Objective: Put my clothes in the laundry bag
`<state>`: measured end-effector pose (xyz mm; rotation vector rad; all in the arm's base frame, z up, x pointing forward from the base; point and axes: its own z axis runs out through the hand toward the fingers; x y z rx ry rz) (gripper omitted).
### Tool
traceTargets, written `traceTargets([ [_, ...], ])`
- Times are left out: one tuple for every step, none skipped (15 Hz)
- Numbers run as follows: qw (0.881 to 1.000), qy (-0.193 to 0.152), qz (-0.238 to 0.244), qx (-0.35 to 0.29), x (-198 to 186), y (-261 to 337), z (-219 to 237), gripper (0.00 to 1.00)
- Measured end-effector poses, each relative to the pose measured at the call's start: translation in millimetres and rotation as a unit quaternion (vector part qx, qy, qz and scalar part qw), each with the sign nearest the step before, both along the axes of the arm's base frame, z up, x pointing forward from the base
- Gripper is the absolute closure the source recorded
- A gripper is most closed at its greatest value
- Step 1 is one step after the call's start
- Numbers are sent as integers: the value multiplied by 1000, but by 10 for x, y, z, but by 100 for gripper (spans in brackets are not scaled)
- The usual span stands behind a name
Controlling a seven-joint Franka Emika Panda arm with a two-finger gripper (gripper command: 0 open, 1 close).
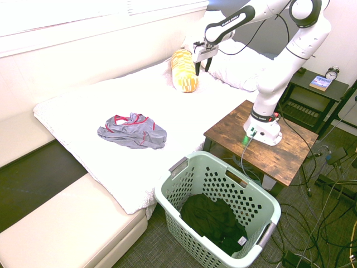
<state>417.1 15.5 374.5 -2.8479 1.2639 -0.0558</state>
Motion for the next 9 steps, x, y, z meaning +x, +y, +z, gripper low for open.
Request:
traceTargets([
  [1000, 1, 1, 0, 6, 0, -6, 0],
  [1000, 0, 5, -1, 29, 4, -2, 0],
  [1000, 0, 10, -1, 59, 23, -8, 0],
  [1000, -5, 14, 0, 110, 73, -8, 0],
  [1000, -12, 21, 2, 178, 153, -14, 0],
  [999, -17, 27, 8, 278, 257, -37, 0],
  [999, -20, 34, 15, 405, 379, -87, 0],
  [999, -19, 43, 23, 559, 526, -170, 0],
  [998, -15, 51, 32, 731, 685, -283, 0],
])
